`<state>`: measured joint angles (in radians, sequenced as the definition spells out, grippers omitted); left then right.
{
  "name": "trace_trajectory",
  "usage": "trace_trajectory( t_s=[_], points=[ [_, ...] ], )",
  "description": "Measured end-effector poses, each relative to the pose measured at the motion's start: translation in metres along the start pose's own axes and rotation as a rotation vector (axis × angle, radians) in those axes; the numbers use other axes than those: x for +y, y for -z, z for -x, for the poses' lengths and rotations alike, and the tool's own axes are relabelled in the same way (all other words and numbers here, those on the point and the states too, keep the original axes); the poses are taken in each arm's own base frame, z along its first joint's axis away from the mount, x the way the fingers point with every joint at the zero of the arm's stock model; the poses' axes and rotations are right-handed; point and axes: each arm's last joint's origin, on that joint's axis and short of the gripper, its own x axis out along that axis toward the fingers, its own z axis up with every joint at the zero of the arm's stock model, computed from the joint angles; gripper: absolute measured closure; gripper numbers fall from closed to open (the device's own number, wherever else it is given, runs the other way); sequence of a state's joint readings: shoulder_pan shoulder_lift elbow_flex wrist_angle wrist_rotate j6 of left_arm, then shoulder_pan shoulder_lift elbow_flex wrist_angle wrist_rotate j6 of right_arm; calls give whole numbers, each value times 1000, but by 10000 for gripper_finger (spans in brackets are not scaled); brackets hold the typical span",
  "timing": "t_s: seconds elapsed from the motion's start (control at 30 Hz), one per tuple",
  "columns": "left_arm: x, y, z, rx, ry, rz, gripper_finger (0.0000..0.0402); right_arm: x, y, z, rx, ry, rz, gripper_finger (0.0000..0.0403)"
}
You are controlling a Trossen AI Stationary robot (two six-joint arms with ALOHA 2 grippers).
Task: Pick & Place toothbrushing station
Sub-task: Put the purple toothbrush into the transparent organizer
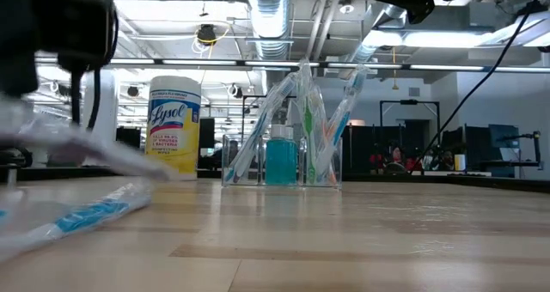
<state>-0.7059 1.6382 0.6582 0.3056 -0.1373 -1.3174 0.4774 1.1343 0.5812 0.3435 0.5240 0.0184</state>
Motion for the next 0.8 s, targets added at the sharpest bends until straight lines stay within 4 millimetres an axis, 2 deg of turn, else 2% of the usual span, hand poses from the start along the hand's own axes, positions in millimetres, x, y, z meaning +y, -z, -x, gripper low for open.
trace_trajectory(
  t_s=[0.3, 0.53, 0.8],
  points=[
    [-17, -10, 19, -125, 70, -84, 401, 0, 0, 0, 0, -1, 3, 256],
    [-27, -25, 23, -204, 173, -122, 401, 0, 2, 0, 22, -3, 17, 256],
    [-29, -51, 25, -283, 246, -100, 401, 20, 9, -17, 59, -43, 215, 256]
  ],
)
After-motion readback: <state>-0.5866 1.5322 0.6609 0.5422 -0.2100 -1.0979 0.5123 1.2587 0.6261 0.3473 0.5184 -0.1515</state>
